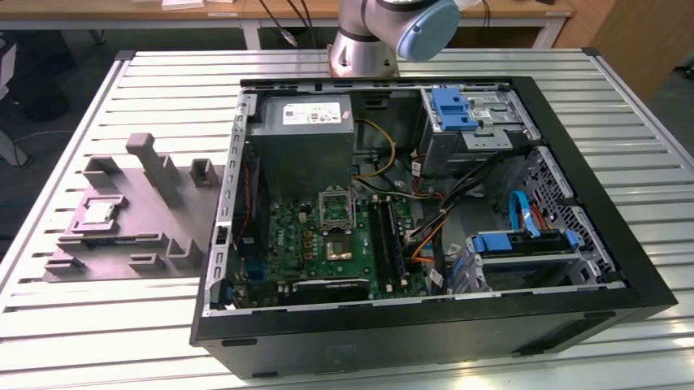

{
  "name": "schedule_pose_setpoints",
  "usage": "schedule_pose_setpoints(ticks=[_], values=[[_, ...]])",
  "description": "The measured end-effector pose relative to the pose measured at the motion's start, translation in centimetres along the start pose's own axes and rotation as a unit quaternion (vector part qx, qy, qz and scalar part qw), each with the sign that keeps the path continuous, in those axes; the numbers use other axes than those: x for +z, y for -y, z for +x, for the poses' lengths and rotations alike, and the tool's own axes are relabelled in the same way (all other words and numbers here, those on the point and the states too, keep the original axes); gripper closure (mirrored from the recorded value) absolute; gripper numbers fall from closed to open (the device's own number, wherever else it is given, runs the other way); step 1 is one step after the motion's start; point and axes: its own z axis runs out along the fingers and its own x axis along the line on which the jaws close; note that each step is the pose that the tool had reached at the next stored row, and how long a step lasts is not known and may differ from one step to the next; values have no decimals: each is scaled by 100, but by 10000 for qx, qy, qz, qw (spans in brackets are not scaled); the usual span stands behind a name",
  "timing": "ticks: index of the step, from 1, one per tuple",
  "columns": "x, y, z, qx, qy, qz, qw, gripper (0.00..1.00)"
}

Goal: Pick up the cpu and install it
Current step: 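Reach for the cpu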

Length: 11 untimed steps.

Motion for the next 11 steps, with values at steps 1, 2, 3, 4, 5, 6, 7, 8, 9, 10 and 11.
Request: schedule_pose_setpoints(ticks=[1, 2, 3, 4, 5, 6, 7, 8, 9, 10, 11], values=[[0, 0, 3, 0, 0, 0, 10000, 89], [0, 1, 6, 0, 0, 0, 10000, 89], [0, 1, 9, 0, 0, 0, 10000, 89], [0, 1, 12, 0, 0, 0, 10000, 89], [0, 1, 15, 0, 0, 0, 10000, 89], [0, 2, 18, 0, 0, 0, 10000, 89], [0, 2, 21, 0, 0, 0, 10000, 89], [0, 2, 23, 0, 0, 0, 10000, 89], [1, 2, 26, 0, 0, 0, 10000, 89], [0, 2, 30, 0, 0, 0, 10000, 89], [0, 2, 33, 0, 0, 0, 10000, 89]])
